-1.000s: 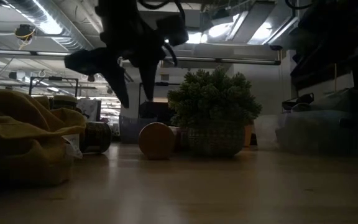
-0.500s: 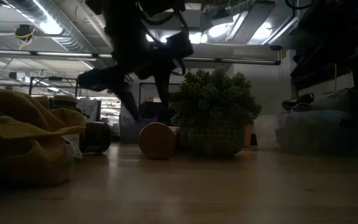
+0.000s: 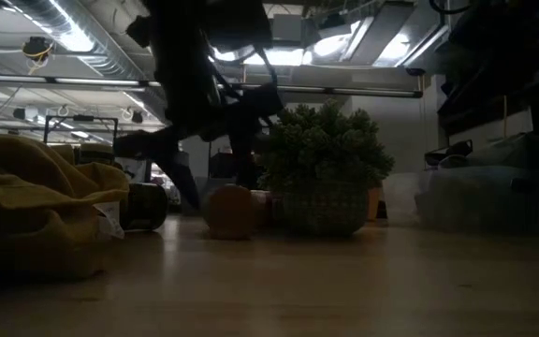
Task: Sort spices by type
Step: Put the black spice bottle into the top white bin
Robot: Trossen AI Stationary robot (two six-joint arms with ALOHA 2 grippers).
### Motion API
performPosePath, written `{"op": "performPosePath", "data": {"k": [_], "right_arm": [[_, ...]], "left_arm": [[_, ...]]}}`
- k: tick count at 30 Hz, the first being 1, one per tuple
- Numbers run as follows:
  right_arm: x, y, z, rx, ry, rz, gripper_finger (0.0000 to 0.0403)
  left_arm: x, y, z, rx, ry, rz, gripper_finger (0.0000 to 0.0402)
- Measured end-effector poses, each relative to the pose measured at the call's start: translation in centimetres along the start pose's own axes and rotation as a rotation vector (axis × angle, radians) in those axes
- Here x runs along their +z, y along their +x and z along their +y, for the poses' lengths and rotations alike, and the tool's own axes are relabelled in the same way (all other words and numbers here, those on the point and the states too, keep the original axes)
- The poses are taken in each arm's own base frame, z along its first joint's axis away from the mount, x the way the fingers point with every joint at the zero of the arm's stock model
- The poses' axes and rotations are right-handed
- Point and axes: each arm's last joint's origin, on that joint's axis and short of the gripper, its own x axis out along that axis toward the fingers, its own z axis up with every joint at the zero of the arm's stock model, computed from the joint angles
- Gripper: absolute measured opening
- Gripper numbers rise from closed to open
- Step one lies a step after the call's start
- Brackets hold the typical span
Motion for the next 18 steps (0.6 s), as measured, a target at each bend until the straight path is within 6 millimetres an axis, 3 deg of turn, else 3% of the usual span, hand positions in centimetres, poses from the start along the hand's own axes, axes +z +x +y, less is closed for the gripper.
{"op": "performPosePath", "data": {"k": [11,18], "right_arm": [[0.0,0.0,0.0,0.001,0.000,0.000,0.0154],[0.0,0.0,0.0,0.001,0.000,-0.001,0.0154]], "left_arm": [[0.3,1.5,0.1,0.017,0.108,-0.017,0.0256],[0.3,1.5,0.1,0.014,0.200,-0.015,0.0189]]}}
